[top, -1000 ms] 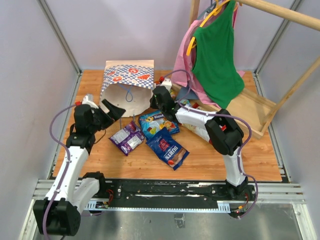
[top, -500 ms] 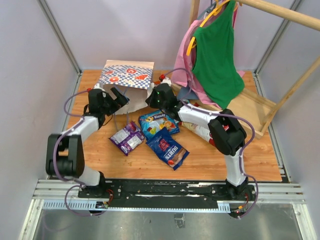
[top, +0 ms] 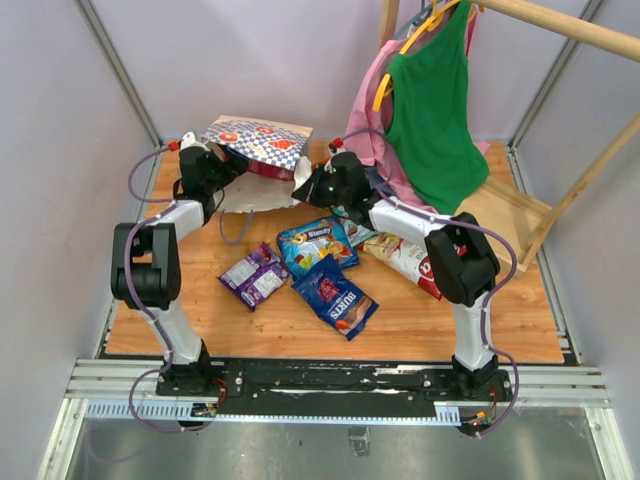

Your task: Take the snacks out of the paper bag

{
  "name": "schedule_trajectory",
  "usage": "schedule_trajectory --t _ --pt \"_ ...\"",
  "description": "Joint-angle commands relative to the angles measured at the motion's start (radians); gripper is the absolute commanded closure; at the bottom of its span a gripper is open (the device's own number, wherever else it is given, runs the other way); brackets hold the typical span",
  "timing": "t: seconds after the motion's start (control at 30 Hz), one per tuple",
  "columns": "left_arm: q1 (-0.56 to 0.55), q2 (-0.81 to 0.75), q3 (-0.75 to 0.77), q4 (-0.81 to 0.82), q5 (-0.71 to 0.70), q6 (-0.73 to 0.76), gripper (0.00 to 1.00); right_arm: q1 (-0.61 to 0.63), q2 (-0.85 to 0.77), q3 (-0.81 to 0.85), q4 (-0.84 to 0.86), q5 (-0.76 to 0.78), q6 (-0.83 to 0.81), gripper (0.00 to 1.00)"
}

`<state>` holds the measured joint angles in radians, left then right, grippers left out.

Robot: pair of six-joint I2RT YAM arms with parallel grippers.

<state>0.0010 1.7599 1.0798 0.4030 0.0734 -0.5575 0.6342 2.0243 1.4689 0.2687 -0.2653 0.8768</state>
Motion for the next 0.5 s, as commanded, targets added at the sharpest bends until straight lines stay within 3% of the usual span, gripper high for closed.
schedule_trajectory --t 0.0,0.17,0.37,0.47 --pt "0.020 0.092 0.103 0.029 -0.094 -0.105 0.00 -0.002 0.022 0.037 -0.003 -0.066 0.011 0.99" --pt "0.023 0.169 0.203 0.075 -0.113 -0.205 0.00 -0.003 0.038 0.045 -0.013 -0.084 -0.008 0.99" --pt "0.021 0.266 0.275 0.249 0.073 -0.357 0.00 -0.005 0.085 0.088 -0.032 -0.121 -0.016 0.99" --pt "0.003 0.305 0.312 0.256 0.082 -0.383 0.00 -0.004 0.096 0.107 -0.036 -0.134 -0.019 0.99"
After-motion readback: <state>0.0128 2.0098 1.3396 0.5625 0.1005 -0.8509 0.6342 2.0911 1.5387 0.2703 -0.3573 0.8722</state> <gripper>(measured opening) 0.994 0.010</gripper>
